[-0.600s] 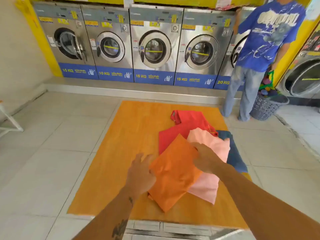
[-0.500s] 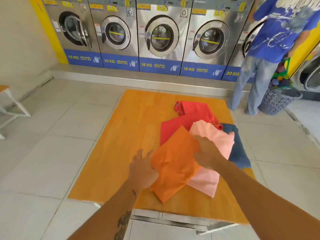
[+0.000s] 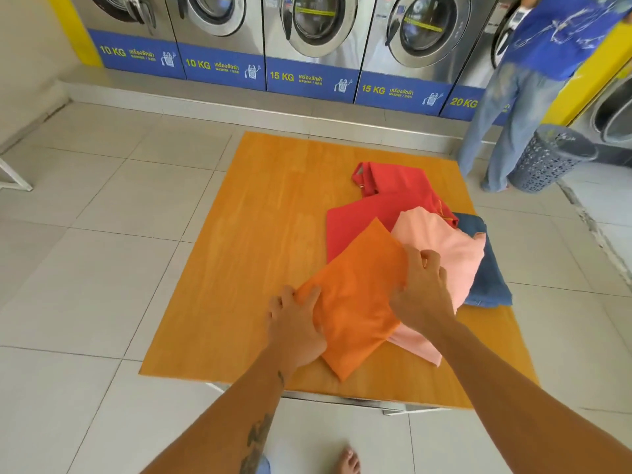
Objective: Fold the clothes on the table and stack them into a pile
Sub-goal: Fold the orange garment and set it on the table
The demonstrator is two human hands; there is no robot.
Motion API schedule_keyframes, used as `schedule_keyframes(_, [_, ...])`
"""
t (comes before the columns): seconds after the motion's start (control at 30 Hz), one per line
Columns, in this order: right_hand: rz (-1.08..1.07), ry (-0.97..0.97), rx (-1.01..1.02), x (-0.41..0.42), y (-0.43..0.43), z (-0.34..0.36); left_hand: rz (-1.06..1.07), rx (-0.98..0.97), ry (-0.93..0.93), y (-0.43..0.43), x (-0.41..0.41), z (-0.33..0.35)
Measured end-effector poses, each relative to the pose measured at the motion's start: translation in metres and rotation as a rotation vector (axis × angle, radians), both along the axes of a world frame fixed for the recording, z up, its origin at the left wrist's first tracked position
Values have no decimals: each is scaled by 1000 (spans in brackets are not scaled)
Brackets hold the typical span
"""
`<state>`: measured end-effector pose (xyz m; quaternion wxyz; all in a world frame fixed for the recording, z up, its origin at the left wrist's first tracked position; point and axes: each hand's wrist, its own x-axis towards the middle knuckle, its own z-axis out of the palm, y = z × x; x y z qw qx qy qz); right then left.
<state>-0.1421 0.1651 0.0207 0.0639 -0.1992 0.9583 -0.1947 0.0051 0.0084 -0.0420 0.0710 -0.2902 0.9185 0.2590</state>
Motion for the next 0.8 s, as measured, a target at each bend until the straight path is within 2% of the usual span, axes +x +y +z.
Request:
schedule_keyframes(0.1, [-123,-87,-199,3,-6,3,-9,5,-47,-9,0,-1])
schedule_keyframes(0.2, [-220,-196,-287,2,-9,7,-102,20,-34,-20,0,0])
schedule_keyframes(0.43, [-299,-306,-248,0,-22,18,-187,413,129,-30,-5,-1])
schedule_keyframes(0.6, [-220,-314,-226,-4,-27,30,-56,621,203,-20,-7,-4])
schedule_keyframes(0.73, [-7,-245,-129,-7,-19,32,-4,563,291,-4,-5,-8])
schedule_keyframes(0.8, [54,-227,-84,-9,-13,29,51,593,326,3,-5,-6])
